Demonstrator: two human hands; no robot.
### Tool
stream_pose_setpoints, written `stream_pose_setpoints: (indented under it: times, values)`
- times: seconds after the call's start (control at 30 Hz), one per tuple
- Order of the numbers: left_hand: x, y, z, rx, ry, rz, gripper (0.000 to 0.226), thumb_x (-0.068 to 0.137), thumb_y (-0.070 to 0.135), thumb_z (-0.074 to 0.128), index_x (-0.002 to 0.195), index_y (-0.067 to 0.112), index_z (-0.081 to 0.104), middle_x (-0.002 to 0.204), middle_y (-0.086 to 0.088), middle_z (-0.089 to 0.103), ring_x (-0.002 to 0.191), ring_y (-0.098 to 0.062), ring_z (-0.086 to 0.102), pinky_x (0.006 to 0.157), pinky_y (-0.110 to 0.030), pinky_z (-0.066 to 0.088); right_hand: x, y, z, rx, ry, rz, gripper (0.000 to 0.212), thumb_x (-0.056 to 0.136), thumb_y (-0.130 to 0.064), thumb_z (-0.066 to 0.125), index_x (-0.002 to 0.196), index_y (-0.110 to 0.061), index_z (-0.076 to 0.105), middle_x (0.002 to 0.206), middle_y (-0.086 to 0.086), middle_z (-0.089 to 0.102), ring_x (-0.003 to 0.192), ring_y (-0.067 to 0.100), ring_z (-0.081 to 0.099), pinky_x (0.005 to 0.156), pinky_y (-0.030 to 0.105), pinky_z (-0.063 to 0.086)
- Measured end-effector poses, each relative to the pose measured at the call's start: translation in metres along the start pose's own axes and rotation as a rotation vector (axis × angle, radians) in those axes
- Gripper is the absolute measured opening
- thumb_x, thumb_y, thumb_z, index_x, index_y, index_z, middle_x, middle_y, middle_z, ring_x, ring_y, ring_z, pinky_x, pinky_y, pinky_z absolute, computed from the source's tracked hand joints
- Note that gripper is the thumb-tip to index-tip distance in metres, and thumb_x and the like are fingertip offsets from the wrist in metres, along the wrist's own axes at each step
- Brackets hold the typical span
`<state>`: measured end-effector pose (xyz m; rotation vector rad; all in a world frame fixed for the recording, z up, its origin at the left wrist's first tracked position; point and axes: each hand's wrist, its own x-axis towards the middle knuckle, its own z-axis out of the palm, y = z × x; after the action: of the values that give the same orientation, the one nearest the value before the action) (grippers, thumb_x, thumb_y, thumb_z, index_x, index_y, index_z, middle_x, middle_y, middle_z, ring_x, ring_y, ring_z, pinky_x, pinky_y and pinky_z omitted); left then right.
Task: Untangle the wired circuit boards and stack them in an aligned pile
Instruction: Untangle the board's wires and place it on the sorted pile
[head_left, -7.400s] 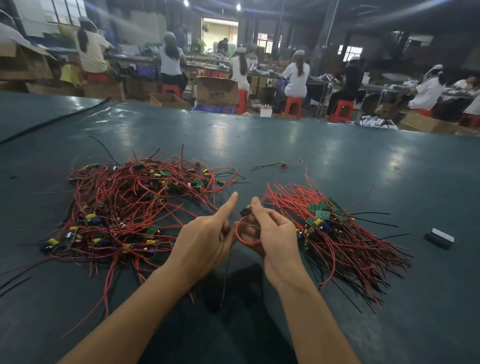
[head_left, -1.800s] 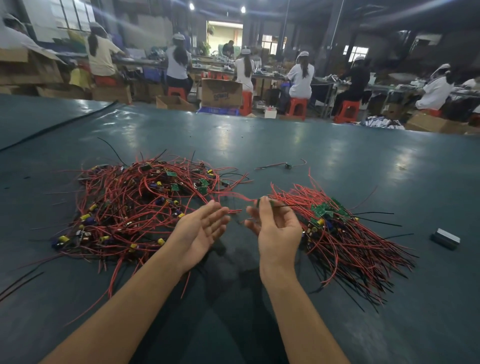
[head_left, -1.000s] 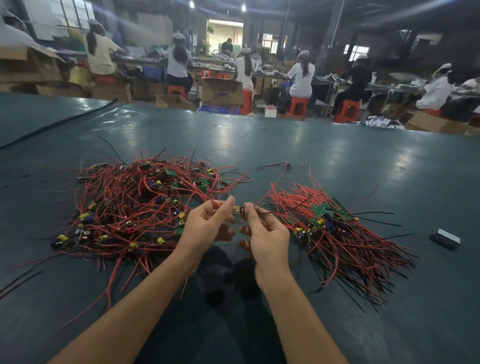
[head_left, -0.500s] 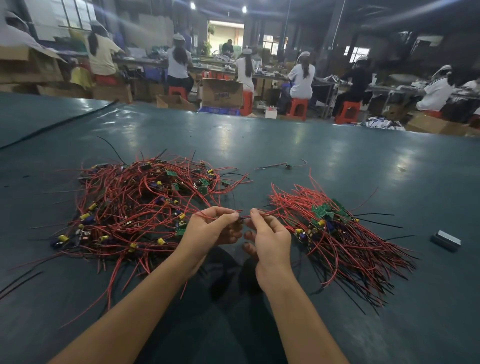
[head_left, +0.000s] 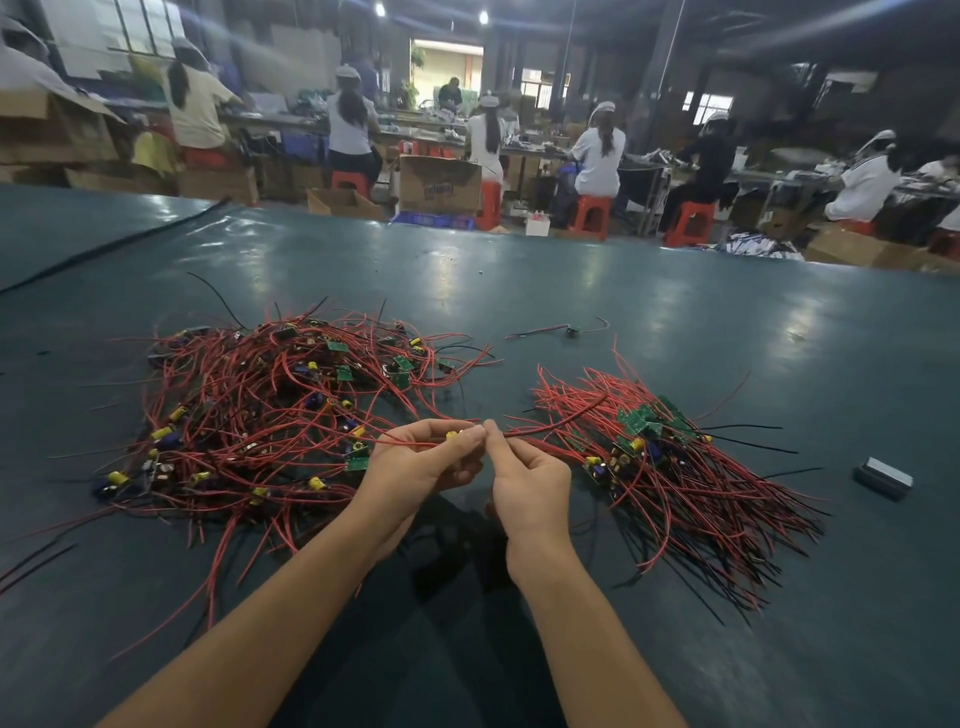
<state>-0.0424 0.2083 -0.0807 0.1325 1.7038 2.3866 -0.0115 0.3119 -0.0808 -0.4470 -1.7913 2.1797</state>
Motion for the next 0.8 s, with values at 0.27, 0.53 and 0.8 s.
stream_pose_setpoints:
  times: [0.27,0.53,0.8]
  values:
    - [-0.005,0.004,0.008,0.079,0.057,-0.079,0.026,0.083,0.036,0.072,0.073,0.014,0.078,0.066,-0.006,0.070,0.053,-0.014,0.064,0.051,-0.022,0.053,-0.002,-0.001,0.005,0.057,-0.023,-0.061,0.036,0.091,-0.015,0.068,0.056,-0.016,0.074,0.058,-0.002,0.068,0.053,0.006,0.062,0.050,0.017,0.048]
    - [-0.003,0.003,0.003,0.050,0.142,-0.001,0.025,0.087,0.011,0.067,0.064,0.015,0.077,0.068,-0.006,0.072,0.057,-0.012,0.068,0.050,-0.019,0.051,-0.001,-0.002,0.005,0.070,-0.026,0.018,0.025,0.091,-0.028,0.070,0.072,-0.014,0.078,0.066,0.018,0.063,0.069,0.022,0.058,0.073,0.038,0.054]
    - [0.000,0.007,-0.001,0.093,0.170,0.072,0.037,0.088,0.006,0.062,0.052,0.012,0.070,0.056,-0.007,0.065,0.044,-0.011,0.058,0.045,-0.018,0.048,0.018,-0.009,-0.017,0.085,0.094,0.085,0.029,0.089,-0.027,0.072,0.060,-0.022,0.077,0.052,-0.007,0.046,0.042,0.006,0.037,0.039,0.018,0.029]
